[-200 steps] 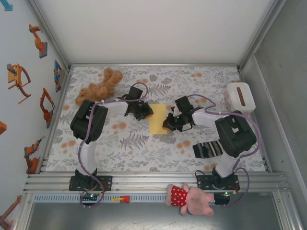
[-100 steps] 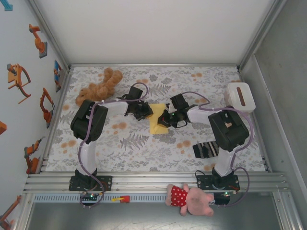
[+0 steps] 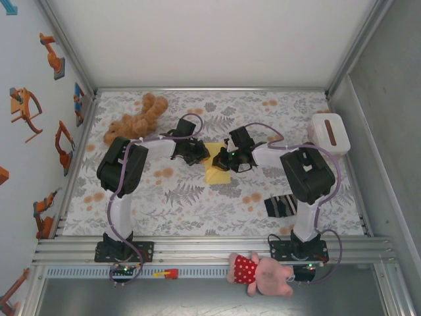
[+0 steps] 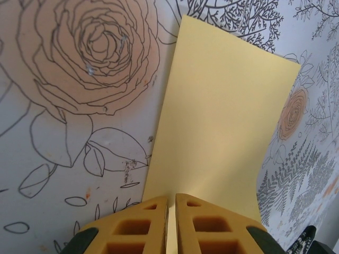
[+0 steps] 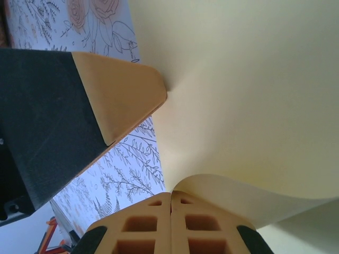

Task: Fold a paper plane with a square sheet of paper (pick it up from the middle)
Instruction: Fold the triangle a second time at the center of the table.

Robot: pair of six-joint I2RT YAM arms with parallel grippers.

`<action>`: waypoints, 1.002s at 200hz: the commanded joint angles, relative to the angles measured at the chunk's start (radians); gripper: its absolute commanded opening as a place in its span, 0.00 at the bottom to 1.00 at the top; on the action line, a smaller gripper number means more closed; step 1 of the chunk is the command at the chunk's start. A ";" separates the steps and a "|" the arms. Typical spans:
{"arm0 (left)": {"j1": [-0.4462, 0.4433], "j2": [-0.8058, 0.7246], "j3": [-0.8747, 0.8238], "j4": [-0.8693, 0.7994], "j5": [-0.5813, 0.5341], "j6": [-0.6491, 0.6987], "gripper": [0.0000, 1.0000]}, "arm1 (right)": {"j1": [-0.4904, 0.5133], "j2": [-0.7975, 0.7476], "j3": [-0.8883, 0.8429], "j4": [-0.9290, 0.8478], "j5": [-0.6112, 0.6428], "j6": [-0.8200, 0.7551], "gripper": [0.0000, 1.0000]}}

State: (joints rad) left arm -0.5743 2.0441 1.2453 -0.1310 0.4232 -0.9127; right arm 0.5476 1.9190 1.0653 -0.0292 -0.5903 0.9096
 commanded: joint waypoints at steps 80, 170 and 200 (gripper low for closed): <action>0.002 0.033 -0.019 -0.045 -0.004 -0.012 0.13 | 0.015 0.044 0.048 -0.012 0.018 -0.018 0.00; 0.002 0.034 -0.020 -0.044 -0.004 -0.011 0.13 | 0.021 0.058 0.065 -0.034 0.027 -0.033 0.00; 0.002 0.035 -0.020 -0.044 -0.003 -0.011 0.13 | 0.021 0.055 0.063 -0.037 0.047 -0.033 0.00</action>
State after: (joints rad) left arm -0.5743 2.0449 1.2453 -0.1303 0.4252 -0.9131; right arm 0.5610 1.9644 1.1030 -0.0463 -0.5812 0.8940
